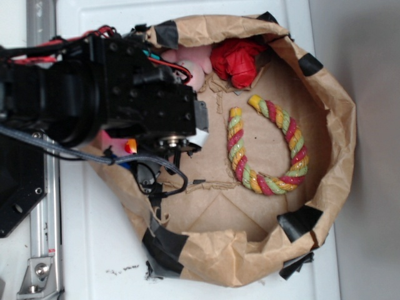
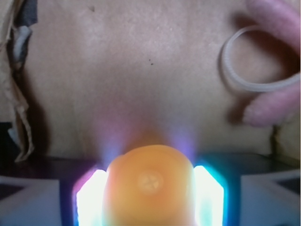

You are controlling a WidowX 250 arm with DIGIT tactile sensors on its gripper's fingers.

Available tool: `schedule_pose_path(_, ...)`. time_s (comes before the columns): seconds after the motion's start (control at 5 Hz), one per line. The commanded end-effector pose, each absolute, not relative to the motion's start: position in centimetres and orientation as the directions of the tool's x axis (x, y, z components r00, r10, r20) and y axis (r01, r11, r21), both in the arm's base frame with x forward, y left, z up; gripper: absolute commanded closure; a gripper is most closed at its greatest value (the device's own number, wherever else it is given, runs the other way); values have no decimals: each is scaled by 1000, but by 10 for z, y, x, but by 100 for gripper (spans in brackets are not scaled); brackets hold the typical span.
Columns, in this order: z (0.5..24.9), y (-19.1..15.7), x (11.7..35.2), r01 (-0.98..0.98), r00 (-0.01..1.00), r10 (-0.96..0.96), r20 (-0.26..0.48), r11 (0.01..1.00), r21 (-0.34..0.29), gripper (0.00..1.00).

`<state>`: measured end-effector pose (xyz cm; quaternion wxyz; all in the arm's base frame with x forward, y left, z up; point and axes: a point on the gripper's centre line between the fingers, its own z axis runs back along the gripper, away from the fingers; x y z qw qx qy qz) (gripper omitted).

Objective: Grab the yellow duck.

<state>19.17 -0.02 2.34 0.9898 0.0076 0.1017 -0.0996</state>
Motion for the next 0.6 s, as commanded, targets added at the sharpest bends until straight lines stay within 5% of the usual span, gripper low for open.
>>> schedule_pose_path(0.0,127,-5,235,188,979,-190,81,982,26,100)
schedule_pose_path(0.2,167,-3,248,121,982,-121,148,993,12,100)
schedule_pose_path(0.4,162,-1,252,88,982,-86,170,996,-1,100)
